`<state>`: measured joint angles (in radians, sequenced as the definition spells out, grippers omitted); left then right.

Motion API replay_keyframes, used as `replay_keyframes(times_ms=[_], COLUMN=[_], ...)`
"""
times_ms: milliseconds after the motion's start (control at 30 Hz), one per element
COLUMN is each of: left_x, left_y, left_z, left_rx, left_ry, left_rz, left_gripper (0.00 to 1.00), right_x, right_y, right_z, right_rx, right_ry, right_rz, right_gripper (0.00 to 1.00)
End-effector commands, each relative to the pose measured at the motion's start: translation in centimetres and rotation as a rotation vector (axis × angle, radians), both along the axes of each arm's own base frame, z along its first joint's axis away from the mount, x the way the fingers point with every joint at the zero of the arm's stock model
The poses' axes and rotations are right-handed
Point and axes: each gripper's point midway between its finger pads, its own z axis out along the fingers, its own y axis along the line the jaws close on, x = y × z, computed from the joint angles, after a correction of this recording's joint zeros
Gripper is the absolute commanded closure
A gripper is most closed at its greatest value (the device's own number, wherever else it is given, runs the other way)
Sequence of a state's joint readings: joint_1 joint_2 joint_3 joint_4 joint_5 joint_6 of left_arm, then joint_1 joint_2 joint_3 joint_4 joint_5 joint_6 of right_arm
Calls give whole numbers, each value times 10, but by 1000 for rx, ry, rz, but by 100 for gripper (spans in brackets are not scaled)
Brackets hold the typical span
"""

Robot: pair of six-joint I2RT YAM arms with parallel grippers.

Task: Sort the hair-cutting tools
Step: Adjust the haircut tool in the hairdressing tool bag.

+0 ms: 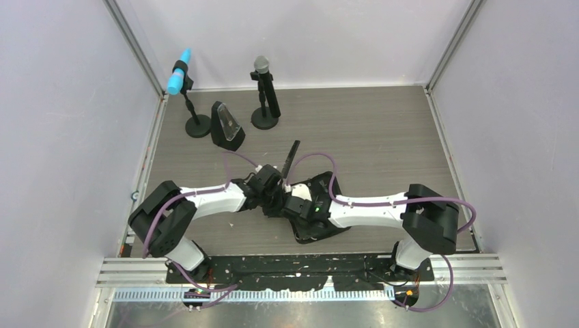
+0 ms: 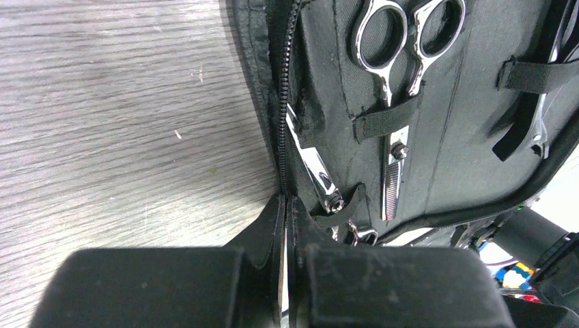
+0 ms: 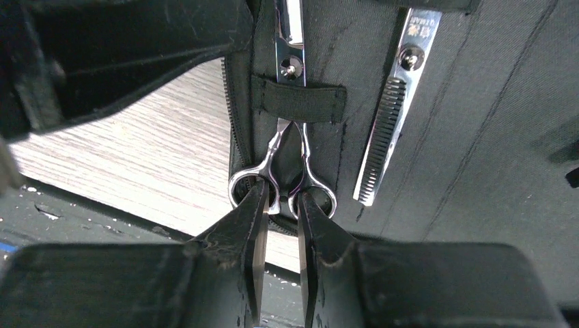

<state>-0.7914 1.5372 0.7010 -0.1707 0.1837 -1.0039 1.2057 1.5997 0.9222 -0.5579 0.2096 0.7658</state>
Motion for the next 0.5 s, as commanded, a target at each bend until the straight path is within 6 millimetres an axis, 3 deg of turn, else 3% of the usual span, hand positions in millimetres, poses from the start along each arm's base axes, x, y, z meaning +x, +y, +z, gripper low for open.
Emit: replay_keyframes(times_ms=[0, 200, 367, 467], left_x=[-28, -34, -35, -36], left_y=[2, -1, -8, -11], left_z=[-9, -7, -2, 0], left_rx=[59, 66, 54, 39], left_ry=[66, 69, 60, 56], left_rz=[-123, -160, -170, -166], left_gripper=[100, 100, 100, 100], right_x=[22, 44, 55, 54], right_y=[4, -5, 10, 16], right_z=[10, 22, 28, 21], right_rx=[-37, -58, 7, 12], right_ry=[-103, -162, -174, -158], right_rz=[0, -32, -34, -13], right_gripper=[81, 84, 86, 86])
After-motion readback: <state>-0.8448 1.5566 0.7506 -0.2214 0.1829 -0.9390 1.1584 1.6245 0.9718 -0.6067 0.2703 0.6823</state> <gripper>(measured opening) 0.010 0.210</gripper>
